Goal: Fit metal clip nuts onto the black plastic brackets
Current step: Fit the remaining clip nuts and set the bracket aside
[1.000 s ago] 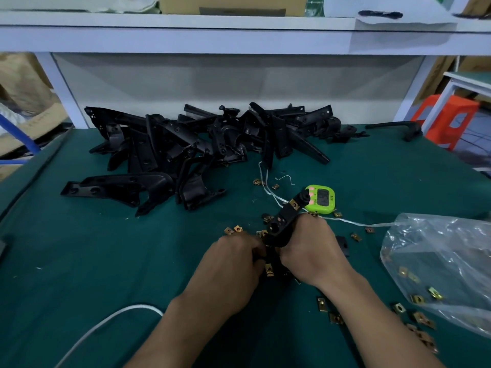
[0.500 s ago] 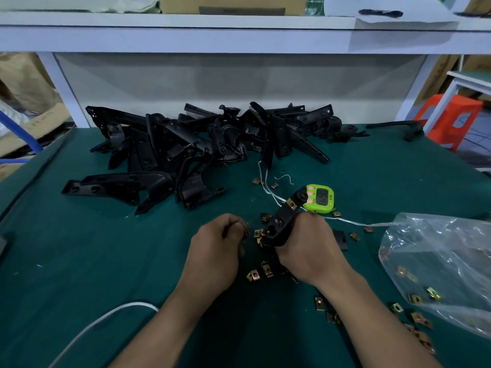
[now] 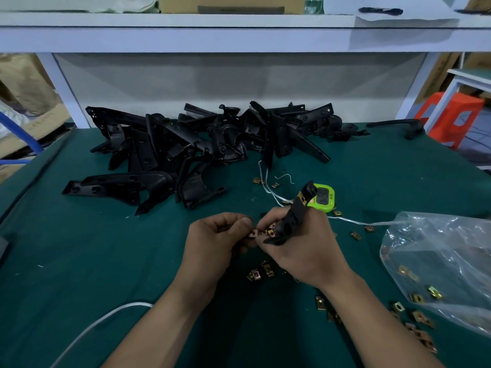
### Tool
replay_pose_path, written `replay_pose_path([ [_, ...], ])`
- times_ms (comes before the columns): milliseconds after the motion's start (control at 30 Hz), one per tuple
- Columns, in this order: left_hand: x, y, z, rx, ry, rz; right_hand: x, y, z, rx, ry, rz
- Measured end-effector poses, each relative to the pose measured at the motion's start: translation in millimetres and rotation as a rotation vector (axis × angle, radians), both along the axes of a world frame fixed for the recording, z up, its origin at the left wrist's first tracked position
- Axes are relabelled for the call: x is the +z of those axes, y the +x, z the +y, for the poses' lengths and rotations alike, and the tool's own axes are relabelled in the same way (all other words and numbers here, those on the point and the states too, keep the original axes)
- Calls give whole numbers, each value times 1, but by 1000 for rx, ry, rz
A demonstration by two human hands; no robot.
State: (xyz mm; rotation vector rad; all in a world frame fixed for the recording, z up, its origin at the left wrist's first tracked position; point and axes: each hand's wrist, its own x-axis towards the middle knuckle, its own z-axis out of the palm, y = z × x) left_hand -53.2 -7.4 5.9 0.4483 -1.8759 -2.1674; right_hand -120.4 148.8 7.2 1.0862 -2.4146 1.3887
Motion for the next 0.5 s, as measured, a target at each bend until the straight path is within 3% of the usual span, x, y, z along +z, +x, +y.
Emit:
replay_pose_path([
  [100, 2, 1, -5, -52, -22, 25, -3, -2, 0, -51, -48, -50],
  [200, 6, 3, -8, -116, -272, 105, 0, -2, 1, -49, -88, -106],
  [267, 4, 4, -8, -67, -404, 99, 3, -3, 2, -37, -55, -109],
  [333, 2, 4, -8, 0, -455, 60, 4, -5, 6, -65, 101, -5],
  [400, 1, 4, -9, -7, -354, 23, 5, -7, 9, -146, 374, 131],
  [500, 4, 6, -11, -199, -126, -26, 10, -6, 10, -215, 598, 205],
])
